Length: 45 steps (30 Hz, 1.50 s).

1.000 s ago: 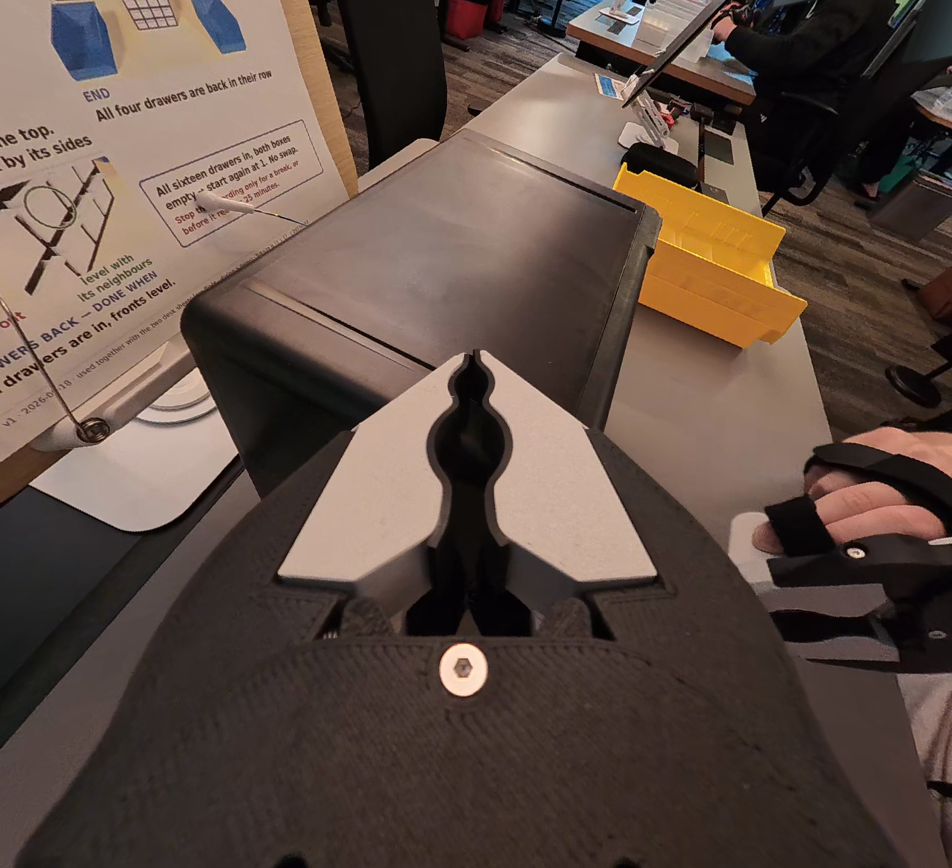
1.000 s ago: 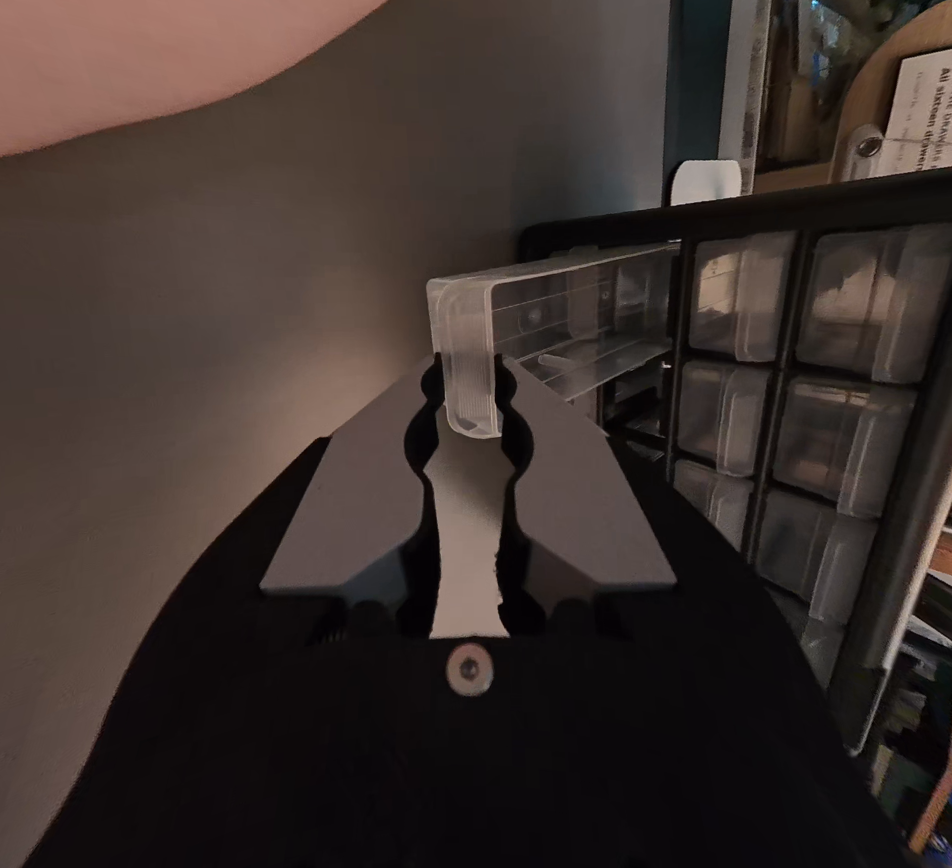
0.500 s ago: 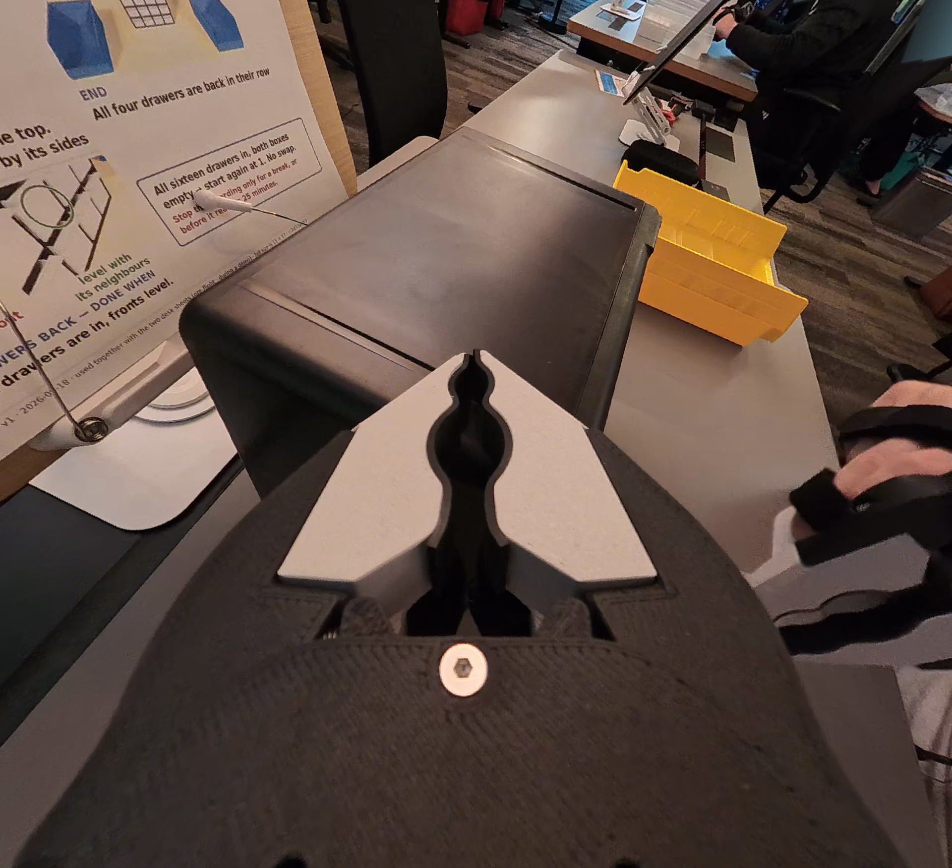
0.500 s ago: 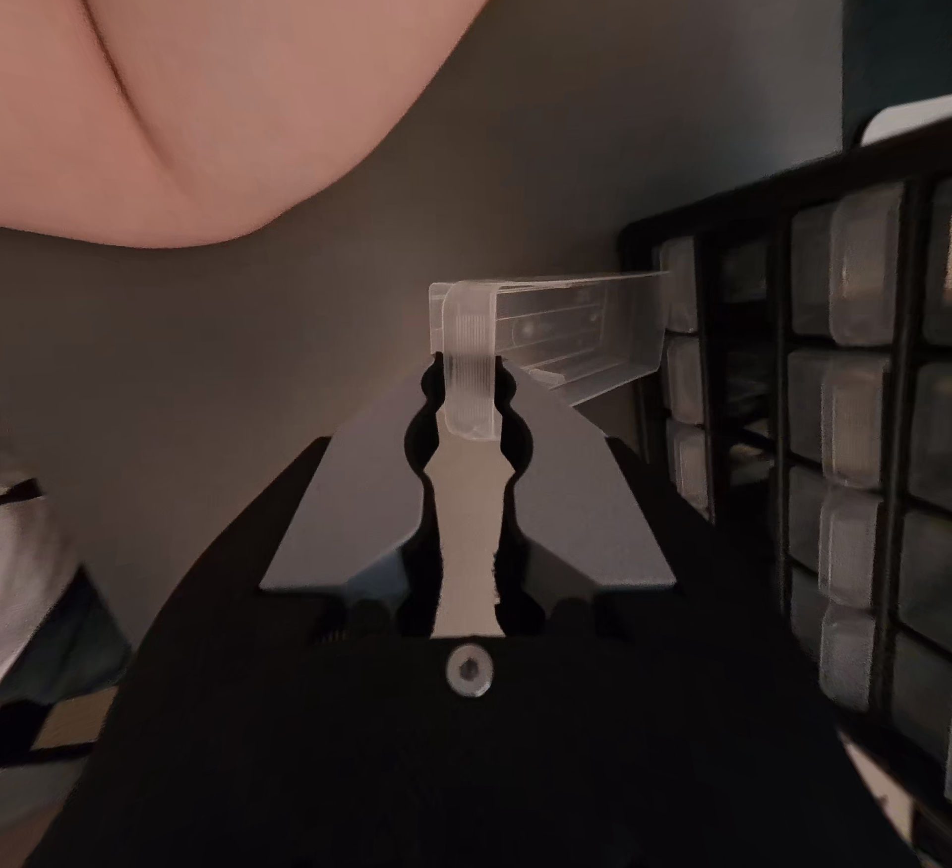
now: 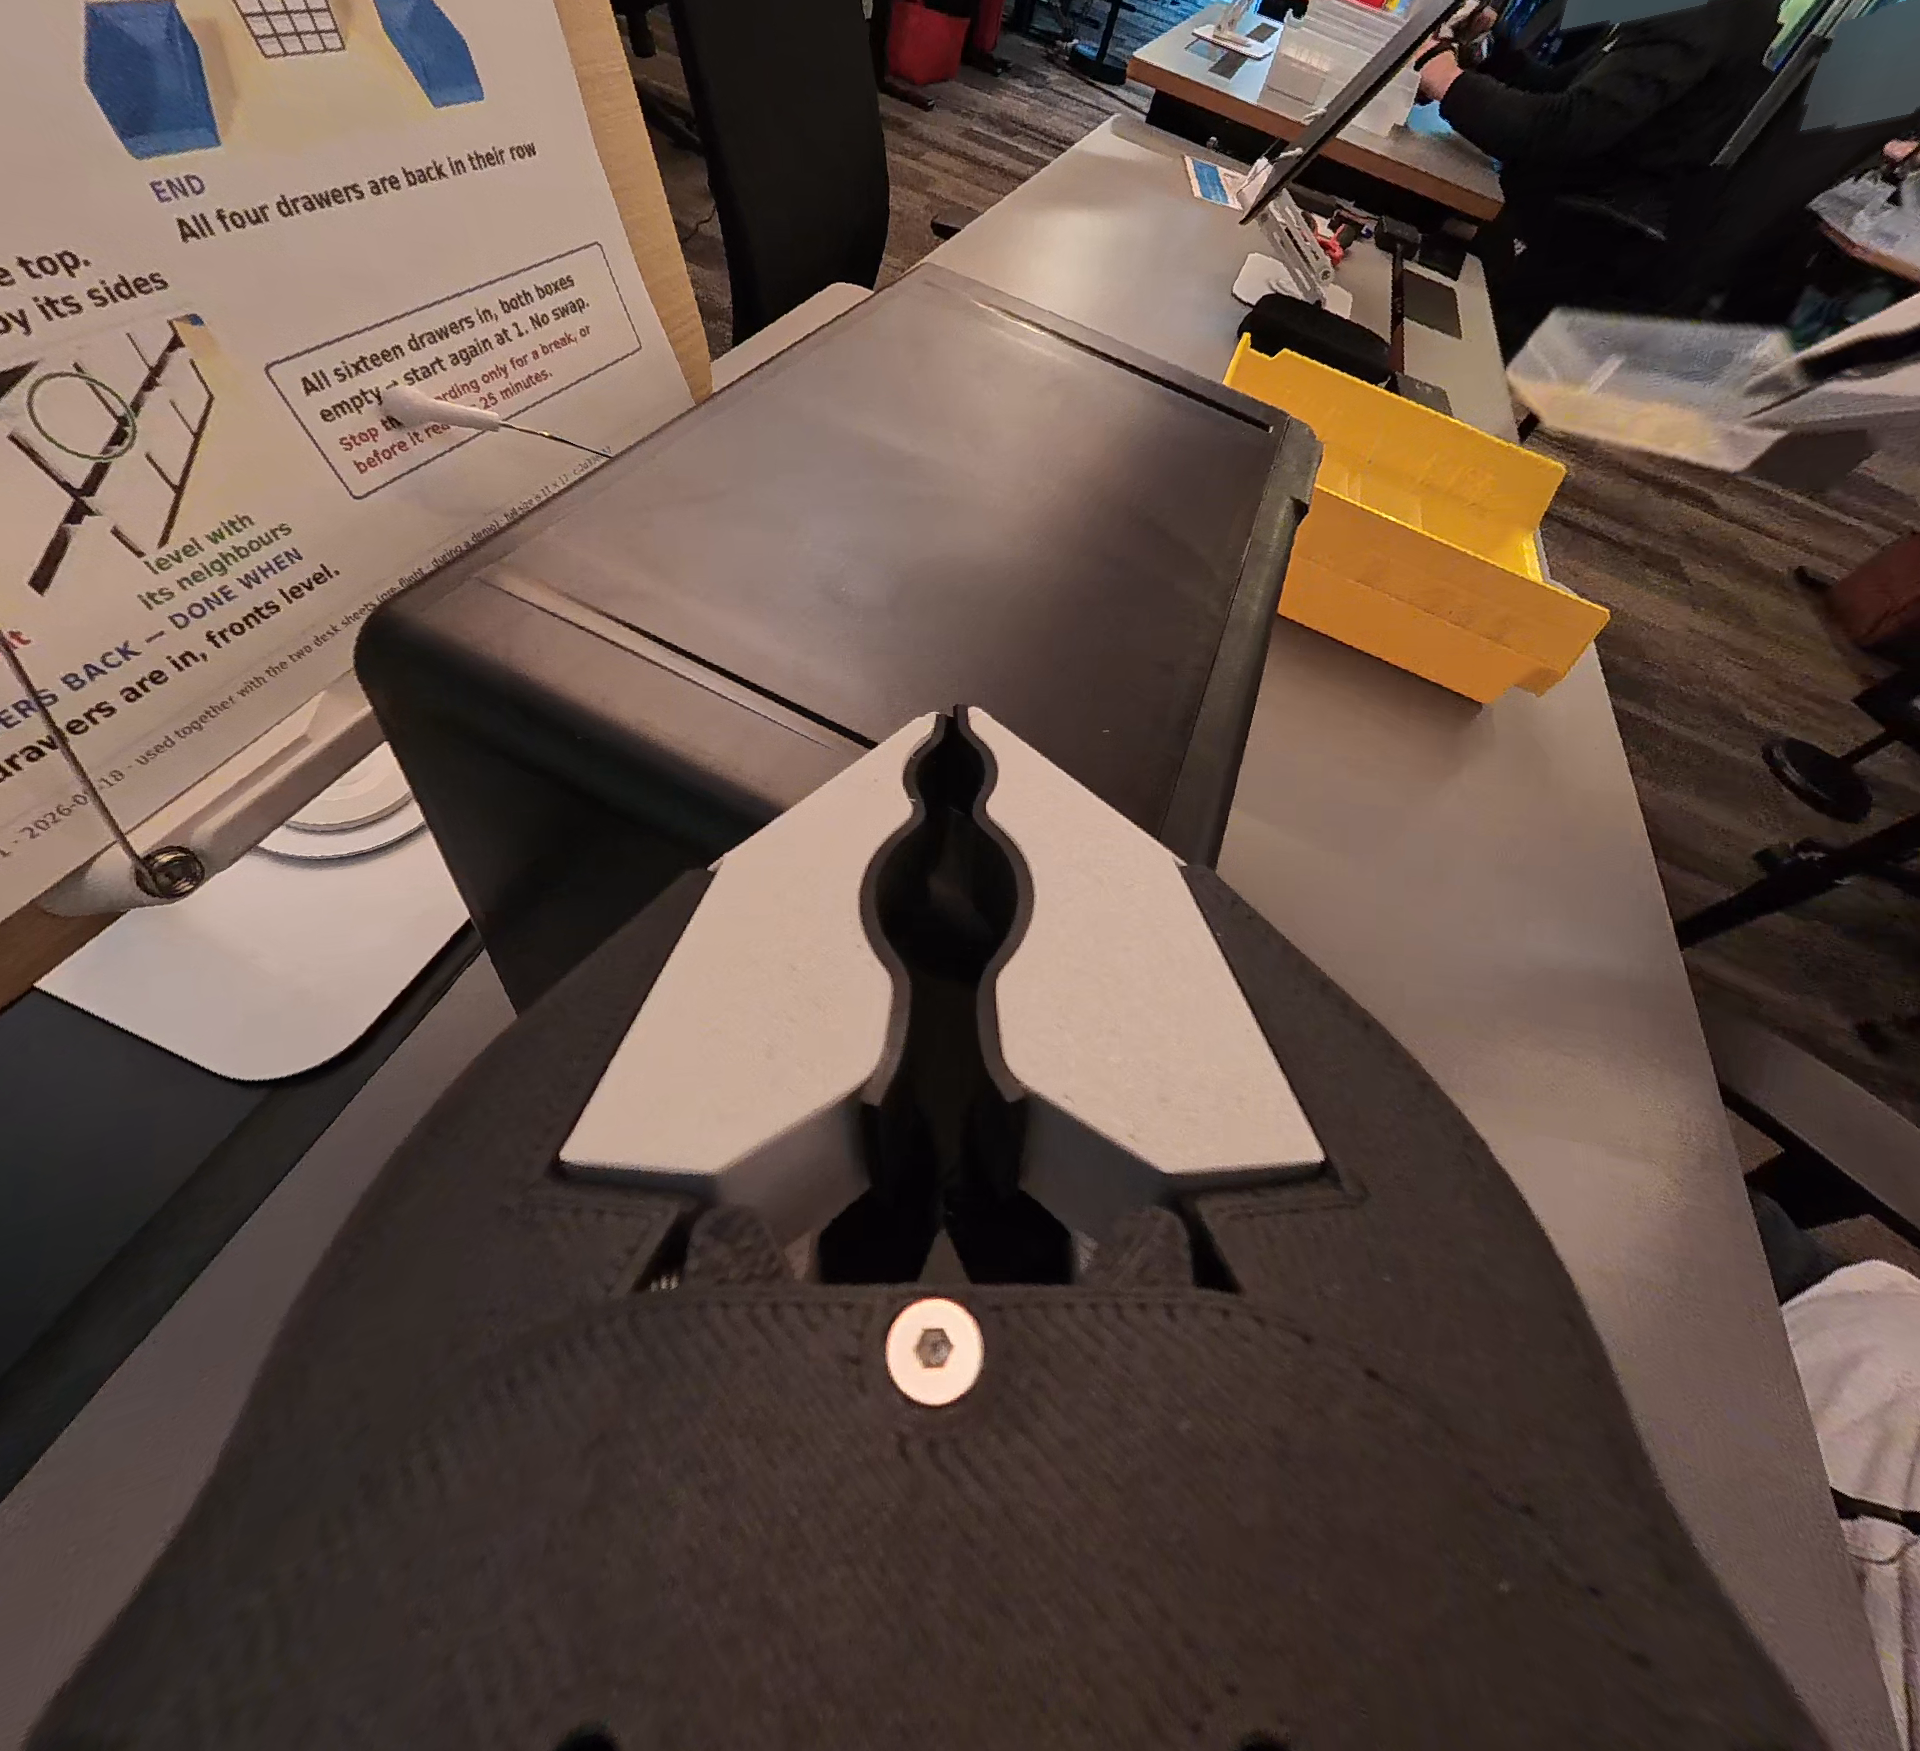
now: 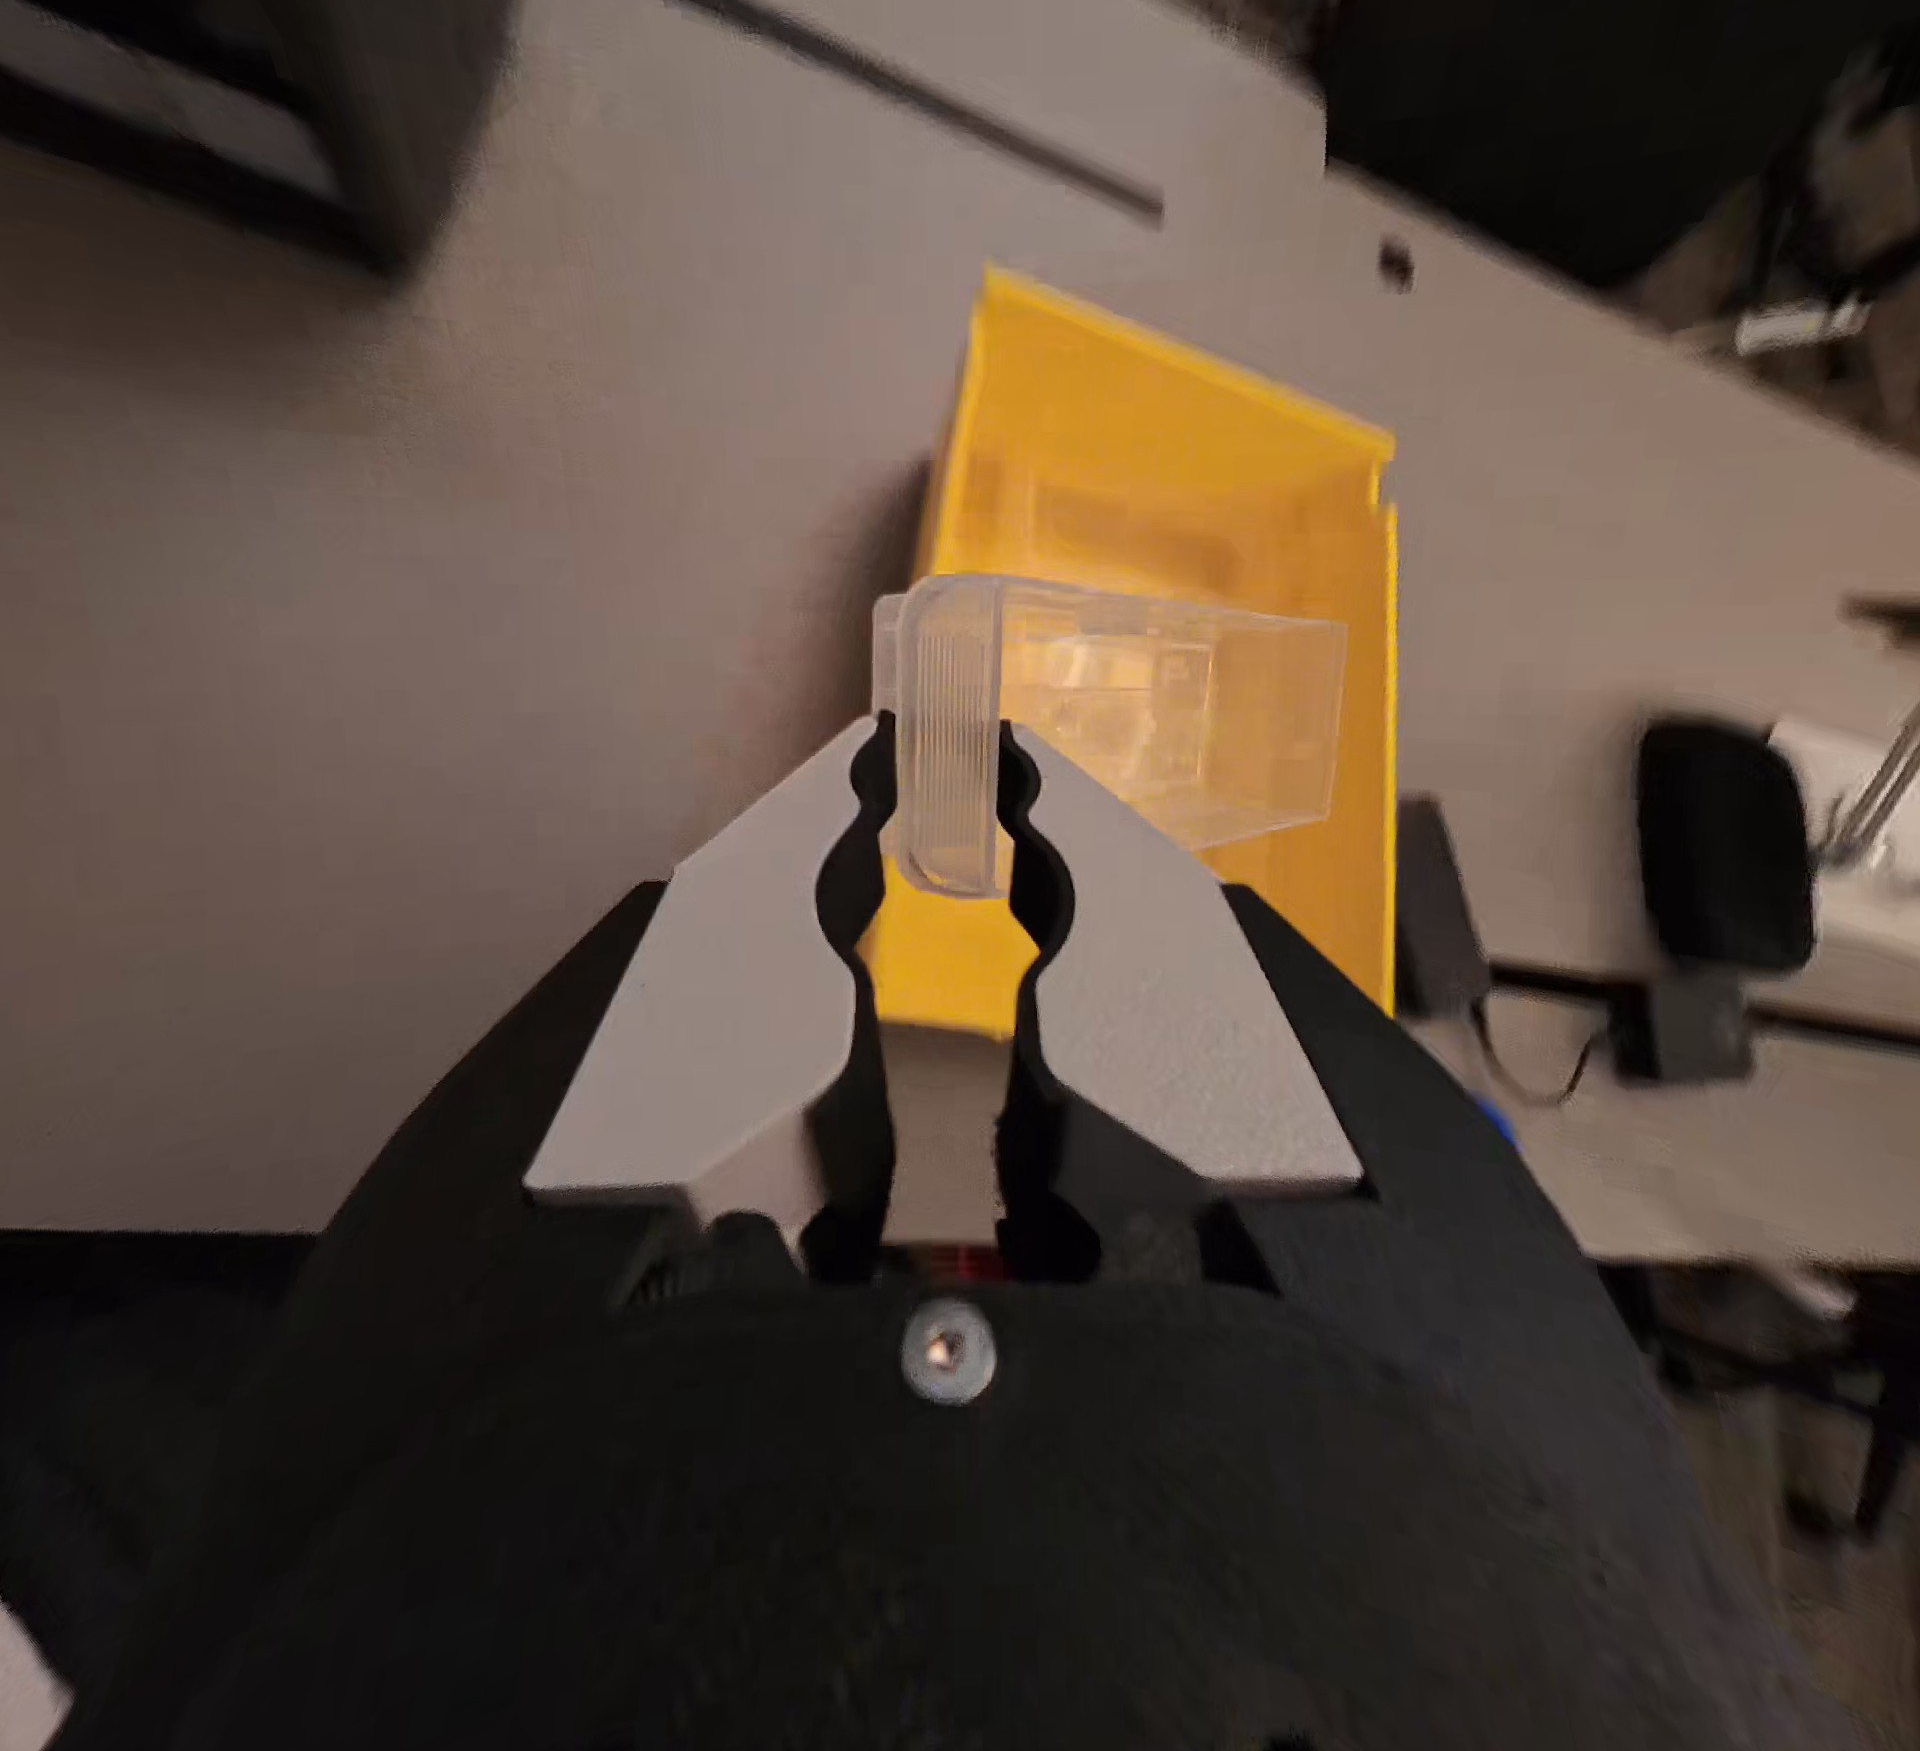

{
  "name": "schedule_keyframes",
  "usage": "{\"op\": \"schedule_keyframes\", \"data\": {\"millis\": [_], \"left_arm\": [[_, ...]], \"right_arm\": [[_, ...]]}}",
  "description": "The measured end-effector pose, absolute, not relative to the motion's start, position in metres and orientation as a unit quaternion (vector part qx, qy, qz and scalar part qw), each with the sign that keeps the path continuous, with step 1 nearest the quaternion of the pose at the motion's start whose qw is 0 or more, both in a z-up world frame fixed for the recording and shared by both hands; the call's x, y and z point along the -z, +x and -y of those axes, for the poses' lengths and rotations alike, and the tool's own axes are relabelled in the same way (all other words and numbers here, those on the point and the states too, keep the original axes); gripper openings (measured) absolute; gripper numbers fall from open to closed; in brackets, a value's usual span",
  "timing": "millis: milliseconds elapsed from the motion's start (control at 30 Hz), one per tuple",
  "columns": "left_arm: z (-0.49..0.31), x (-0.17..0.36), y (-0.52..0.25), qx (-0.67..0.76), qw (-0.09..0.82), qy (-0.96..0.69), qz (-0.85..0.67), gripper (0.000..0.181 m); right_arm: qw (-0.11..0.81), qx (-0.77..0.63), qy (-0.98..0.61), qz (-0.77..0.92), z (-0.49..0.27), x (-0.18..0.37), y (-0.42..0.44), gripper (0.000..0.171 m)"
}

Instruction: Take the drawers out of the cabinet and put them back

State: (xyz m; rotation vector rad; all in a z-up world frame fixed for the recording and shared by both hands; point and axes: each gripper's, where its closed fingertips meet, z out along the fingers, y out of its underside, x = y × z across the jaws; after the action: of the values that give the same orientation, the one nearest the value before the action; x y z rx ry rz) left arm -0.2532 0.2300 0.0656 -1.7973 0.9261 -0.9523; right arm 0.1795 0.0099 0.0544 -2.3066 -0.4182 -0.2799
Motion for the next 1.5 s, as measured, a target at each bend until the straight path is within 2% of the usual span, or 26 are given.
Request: {"op": "schedule_keyframes", "data": {"millis": [167,333,500,767,900,1033,1167,1300,1433,1500], "left_arm": [[-0.23,-0.066,-0.253,0.384,0.438,-0.723,-0.372,0.0],[-0.23,-0.066,-0.253,0.384,0.438,-0.723,-0.372,0.0],[-0.23,-0.066,-0.253,0.382,0.438,-0.724,-0.372,0.0],[-0.23,-0.066,-0.253,0.382,0.437,-0.724,-0.372,0.0],[-0.23,-0.066,-0.254,0.382,0.437,-0.725,-0.372,0.0],[-0.23,-0.066,-0.254,0.377,0.438,-0.726,-0.373,0.0],[-0.231,-0.066,-0.255,0.369,0.442,-0.728,-0.372,0.0],[-0.231,-0.09,-0.264,0.361,0.486,-0.721,-0.337,0.0],[-0.174,-0.147,-0.269,0.428,0.543,-0.652,-0.312,0.0],[-0.143,-0.16,-0.269,0.416,0.566,-0.633,-0.323,0.0]], "right_arm": [[0.271,0.14,-0.945,0.115,0.005,0.036,0.242,0.017],[0.227,0.144,-0.956,0.115,0.004,0.087,0.256,0.017],[0.183,0.174,-0.954,0.163,-0.003,0.11,0.265,0.017],[0.194,0.131,-0.958,0.168,-0.016,0.12,0.261,0.019],[0.254,0.072,-0.953,0.148,-0.021,0.106,0.251,0.025],[0.421,0.034,-0.9,0.107,-0.021,0.038,0.257,0.033],[0.57,0.067,-0.819,0.022,0.004,-0.02,0.308,0.033],[0.562,0.081,-0.822,-0.042,0.03,-0.002,0.356,0.038],[0.535,0.096,-0.839,-0.033,0.038,0.023,0.376,0.039],[0.529,0.092,-0.843,-0.025,0.036,0.032,0.381,0.039]]}}
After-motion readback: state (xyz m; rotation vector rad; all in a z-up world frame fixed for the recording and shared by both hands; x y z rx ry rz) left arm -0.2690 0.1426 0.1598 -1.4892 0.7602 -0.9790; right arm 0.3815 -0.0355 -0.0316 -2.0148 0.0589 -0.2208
